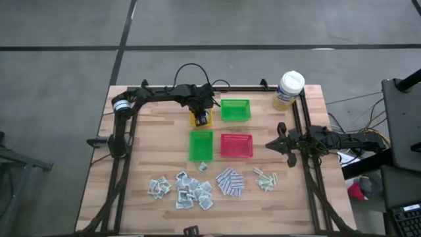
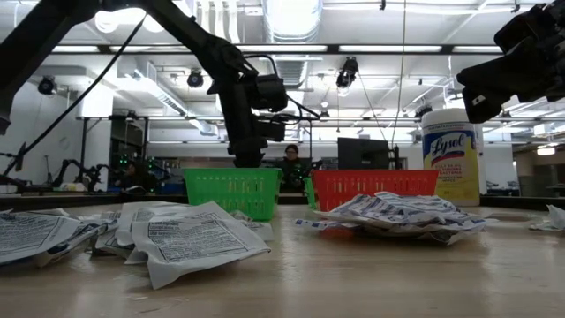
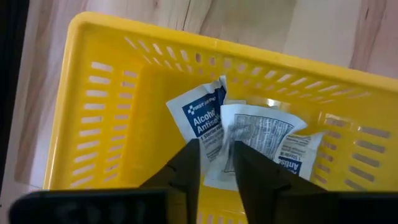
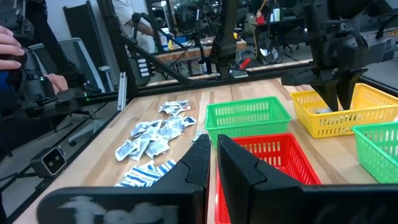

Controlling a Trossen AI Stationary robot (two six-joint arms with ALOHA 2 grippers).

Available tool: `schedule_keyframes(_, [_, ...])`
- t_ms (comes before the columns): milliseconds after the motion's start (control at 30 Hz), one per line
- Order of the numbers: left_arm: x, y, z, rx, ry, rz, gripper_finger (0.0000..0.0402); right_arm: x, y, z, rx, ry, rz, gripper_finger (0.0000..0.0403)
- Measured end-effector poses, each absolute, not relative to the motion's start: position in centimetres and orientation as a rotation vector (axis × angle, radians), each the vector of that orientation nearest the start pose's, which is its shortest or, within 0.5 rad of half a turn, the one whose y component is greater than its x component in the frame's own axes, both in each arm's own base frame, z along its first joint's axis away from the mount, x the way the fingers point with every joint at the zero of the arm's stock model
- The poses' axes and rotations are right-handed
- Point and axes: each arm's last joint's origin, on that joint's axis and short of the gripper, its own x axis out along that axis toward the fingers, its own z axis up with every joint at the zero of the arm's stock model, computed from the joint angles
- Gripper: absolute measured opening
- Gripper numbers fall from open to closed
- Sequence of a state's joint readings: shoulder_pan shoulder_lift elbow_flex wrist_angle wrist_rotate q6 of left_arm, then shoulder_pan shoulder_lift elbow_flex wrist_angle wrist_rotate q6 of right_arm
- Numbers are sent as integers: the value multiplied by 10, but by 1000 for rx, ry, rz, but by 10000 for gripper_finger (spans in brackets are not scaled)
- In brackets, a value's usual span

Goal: Pick & Place First Aid Supplies
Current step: Put the blue alcohol pad into the yellow bin

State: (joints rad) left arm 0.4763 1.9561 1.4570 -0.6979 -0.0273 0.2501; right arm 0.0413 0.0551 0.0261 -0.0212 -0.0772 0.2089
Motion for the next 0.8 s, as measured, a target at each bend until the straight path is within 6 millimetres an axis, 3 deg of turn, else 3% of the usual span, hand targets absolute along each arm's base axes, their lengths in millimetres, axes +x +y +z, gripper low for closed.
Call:
schedule_keyframes(167, [351,176,209,-14,1213,332,126,99,6,166,209,63,113,28])
schedule_keyframes(367, [340,158,245,84,1208,425,131,99,6,166,209,63,113,28])
schedule_keyframes(567, [330,122,276,18,1153,452,131,99,6,166,209,63,113,28])
schedule_keyframes(800, [315,70,286,-137,1188,433,131,99,6,166,209,62,113,28])
